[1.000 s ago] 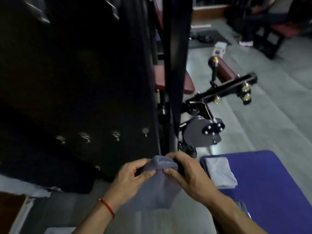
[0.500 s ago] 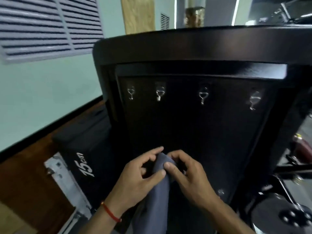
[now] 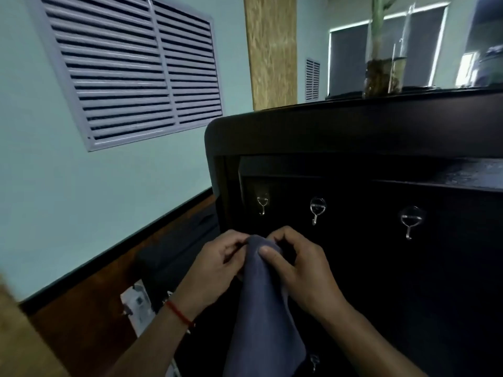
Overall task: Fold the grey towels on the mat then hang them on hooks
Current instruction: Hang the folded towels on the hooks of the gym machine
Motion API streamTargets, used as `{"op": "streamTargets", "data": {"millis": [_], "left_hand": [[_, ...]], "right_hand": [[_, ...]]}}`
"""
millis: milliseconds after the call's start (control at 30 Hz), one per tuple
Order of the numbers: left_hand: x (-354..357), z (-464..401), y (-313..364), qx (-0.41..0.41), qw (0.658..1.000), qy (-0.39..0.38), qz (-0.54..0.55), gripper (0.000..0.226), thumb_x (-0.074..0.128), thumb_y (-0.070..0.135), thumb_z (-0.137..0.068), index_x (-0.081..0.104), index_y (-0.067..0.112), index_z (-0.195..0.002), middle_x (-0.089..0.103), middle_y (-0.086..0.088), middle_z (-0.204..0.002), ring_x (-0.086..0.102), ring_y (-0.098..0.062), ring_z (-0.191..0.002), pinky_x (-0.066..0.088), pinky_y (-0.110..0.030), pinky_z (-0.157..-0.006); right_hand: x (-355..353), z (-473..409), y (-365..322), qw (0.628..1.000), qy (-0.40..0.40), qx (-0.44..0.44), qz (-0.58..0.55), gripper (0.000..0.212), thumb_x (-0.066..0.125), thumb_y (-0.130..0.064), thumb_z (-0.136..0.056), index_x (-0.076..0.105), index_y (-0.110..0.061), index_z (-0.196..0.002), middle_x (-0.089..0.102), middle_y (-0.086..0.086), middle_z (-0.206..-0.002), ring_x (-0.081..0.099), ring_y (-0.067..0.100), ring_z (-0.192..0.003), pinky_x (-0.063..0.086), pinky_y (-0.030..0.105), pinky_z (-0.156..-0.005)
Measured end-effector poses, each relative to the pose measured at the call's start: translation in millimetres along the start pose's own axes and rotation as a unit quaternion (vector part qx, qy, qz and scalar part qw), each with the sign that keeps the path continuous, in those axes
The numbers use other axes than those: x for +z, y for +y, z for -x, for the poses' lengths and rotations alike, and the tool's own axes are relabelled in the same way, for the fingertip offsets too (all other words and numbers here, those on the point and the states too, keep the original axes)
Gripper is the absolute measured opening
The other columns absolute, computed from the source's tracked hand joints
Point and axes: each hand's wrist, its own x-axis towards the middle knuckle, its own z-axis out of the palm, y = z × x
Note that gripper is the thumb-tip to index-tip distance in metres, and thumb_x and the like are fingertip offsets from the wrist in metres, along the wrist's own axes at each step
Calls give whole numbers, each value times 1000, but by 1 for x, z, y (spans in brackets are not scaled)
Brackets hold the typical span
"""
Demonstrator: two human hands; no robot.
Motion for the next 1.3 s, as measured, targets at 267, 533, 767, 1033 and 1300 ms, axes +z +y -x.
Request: {"op": "streamTargets", "data": {"millis": [267, 533, 767, 1033, 1300], "left_hand": [[-39, -71, -38, 73, 992, -34, -95, 10, 60, 27, -98, 70, 25, -99, 70, 13, -92, 67, -4, -92, 50, -19, -81], [2, -106, -65, 148, 968, 171, -107, 7, 68, 19, -95, 63, 19, -101, 64, 9, -91, 58, -3, -83, 48, -17, -73], [11, -101, -89, 202, 961, 164, -96, 13, 67, 18, -96, 75, 17, -106, 59, 5, -111, 59, -5, -92, 52, -19, -77], [12, -86, -100, 241, 927, 167, -231, 33, 49, 31, -100, 73, 18, -118, 65, 3, -113, 51, -22, -110, 45, -41, -85], [19, -47, -109, 113, 986, 55, -105, 46, 35, 46, -105, 43, 34, -149, 50, 14, -145, 44, -1, -131, 36, -15, -105]], "right_hand": [[36, -32, 10, 980, 167, 72, 84, 5, 70, -29, -94, 68, -32, -98, 69, -18, -92, 67, 2, -89, 58, 30, -75], [65, -68, 29, 900, 289, 12, 326, 11, 61, -16, -99, 67, -20, -107, 53, -7, -111, 58, 7, -87, 55, 31, -71], [72, -52, 37, 860, 268, 22, 434, 33, 41, -40, -96, 67, -25, -112, 55, -7, -107, 55, 7, -70, 45, 21, -51], [85, -40, 46, 844, 240, 86, 471, 35, 34, -29, -98, 67, -24, -110, 55, -7, -116, 46, 13, -105, 33, 32, -85], [102, -16, 38, 958, 250, 133, 37, 29, 39, -15, -111, 68, -19, -109, 70, 3, -93, 67, 17, -87, 55, 30, -76]]}}
